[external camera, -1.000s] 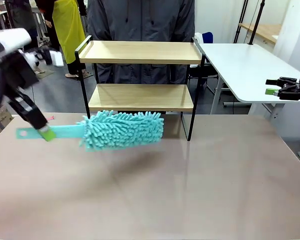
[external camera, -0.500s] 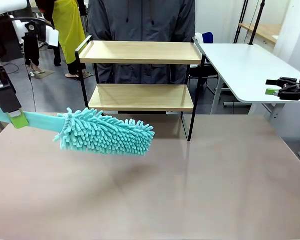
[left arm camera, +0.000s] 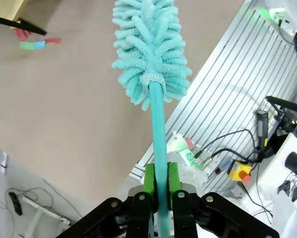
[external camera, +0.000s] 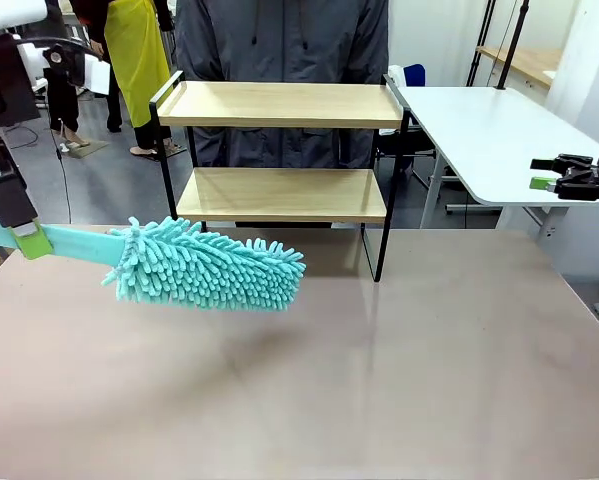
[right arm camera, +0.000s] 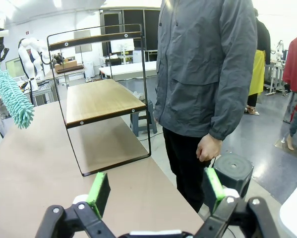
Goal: Clean the shelf.
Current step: Hand the Duster back to the human.
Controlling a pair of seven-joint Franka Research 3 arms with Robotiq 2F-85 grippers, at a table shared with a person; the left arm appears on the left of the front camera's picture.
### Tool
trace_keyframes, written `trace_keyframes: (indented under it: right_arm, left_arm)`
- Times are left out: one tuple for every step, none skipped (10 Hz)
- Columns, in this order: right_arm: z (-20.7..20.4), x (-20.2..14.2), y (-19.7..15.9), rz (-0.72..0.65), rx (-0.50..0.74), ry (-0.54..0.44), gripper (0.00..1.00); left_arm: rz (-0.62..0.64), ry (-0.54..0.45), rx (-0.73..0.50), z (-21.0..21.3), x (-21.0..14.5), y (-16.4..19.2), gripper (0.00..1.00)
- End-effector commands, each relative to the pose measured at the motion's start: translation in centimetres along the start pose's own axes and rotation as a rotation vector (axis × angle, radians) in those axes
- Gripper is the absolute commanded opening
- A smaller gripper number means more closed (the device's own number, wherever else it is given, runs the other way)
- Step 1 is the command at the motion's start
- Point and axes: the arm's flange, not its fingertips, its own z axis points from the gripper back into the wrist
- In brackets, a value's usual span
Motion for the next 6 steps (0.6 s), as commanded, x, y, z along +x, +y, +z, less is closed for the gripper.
trace_keyframes:
  right_arm:
    - [-0.16, 0.23, 0.05, 0.004, 0.002, -0.002, 1.0]
    - [-0.16, 0.23, 0.05, 0.004, 0.002, -0.002, 1.0]
    - [-0.16, 0.23, 0.05, 0.004, 0.002, -0.002, 1.0]
    - [-0.16, 0.23, 0.05, 0.004, 0.002, -0.002, 1.0]
    - [-0.16, 0.23, 0.05, 0.004, 0.002, -0.002, 1.0]
    - [-0.16, 0.23, 0.05, 0.004, 0.002, -0.002, 1.0]
  left_arm:
    - [-0.003, -0.028, -0.014, -0.21, -0.35, -0.02, 0.13]
    - [-0.003, -0.028, -0.014, -0.21, -0.35, -0.02, 0.13]
    - [-0.003, -0.028, -0.014, -0.21, -0.35, -0.02, 0.13]
    - [-0.003, -0.028, -0.014, -0.21, -0.35, -0.02, 0.13]
    - [-0.003, -0.028, -0.014, -0.21, -0.35, -0.02, 0.13]
    - [-0.003, -0.028, -0.014, -0.21, -0.35, -0.02, 0.13]
